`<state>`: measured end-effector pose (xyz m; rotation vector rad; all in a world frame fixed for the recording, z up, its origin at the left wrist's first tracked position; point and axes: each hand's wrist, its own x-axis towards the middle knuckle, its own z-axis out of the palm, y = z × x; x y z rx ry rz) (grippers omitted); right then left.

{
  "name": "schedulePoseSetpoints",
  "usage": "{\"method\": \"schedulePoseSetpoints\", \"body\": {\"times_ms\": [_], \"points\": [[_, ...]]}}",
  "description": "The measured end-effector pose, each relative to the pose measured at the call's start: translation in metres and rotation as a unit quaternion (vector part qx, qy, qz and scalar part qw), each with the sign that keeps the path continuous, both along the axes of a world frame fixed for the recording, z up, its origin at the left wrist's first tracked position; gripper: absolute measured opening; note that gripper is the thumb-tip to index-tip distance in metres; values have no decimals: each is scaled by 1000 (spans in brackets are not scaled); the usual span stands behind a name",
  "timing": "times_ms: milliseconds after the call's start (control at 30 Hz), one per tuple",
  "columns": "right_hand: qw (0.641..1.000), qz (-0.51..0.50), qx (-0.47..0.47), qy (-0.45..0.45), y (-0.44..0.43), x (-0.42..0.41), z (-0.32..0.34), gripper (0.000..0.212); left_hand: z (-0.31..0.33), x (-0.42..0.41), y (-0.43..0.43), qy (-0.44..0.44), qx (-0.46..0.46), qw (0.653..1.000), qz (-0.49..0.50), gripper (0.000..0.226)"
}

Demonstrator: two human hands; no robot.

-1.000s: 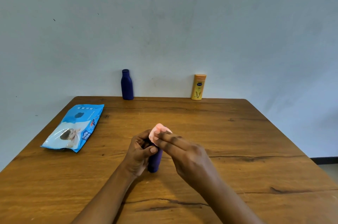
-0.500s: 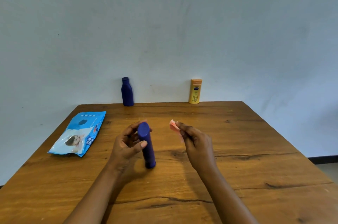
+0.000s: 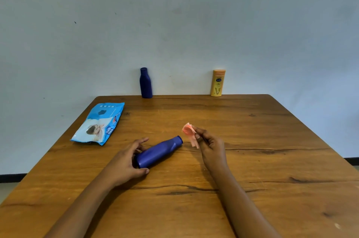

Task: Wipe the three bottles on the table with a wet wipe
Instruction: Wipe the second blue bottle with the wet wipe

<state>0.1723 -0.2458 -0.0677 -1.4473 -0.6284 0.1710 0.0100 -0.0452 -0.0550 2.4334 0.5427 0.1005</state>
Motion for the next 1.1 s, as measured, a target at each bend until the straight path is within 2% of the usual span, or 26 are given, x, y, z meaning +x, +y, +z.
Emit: {"method": "schedulePoseSetpoints", "body": {"times_ms": [67, 133, 200, 300, 467, 567, 667, 767, 900, 1100], "points": [[998, 3, 32, 54, -3, 4, -6, 29, 4, 10, -4, 54, 41, 998, -13, 106], [994, -1, 58, 88, -5, 9, -10, 25, 11, 23, -12, 64, 71, 995, 0, 113], [992, -12, 72, 99, -6, 13, -13, 22, 17, 40, -20, 67, 102, 992, 27, 98], [992, -21, 74, 99, -6, 15, -15, 22, 26, 62, -29, 142, 162, 976, 28, 76], [989, -15, 92, 116, -7, 15, -15, 22, 31, 73, -36, 182, 211, 960, 35, 61], [972, -21, 149, 178, -6, 22, -16, 20, 33, 84, -30, 119, 175, 974, 78, 63], [940, -27, 198, 275, -3, 34, -17, 19, 35, 107, -23, 2, 91, 987, 131, 71], [925, -1, 190, 328, 5, 50, -16, 19, 26, 141, -14, -140, 32, 970, 194, 73], [924, 13, 175, 339, 17, 81, -11, 18, 9, 188, 6, -250, -19, 937, 244, 68], [946, 72, 126, 290, 44, 120, -12, 19, -12, 243, 39, -297, -37, 932, 203, 56]]}}
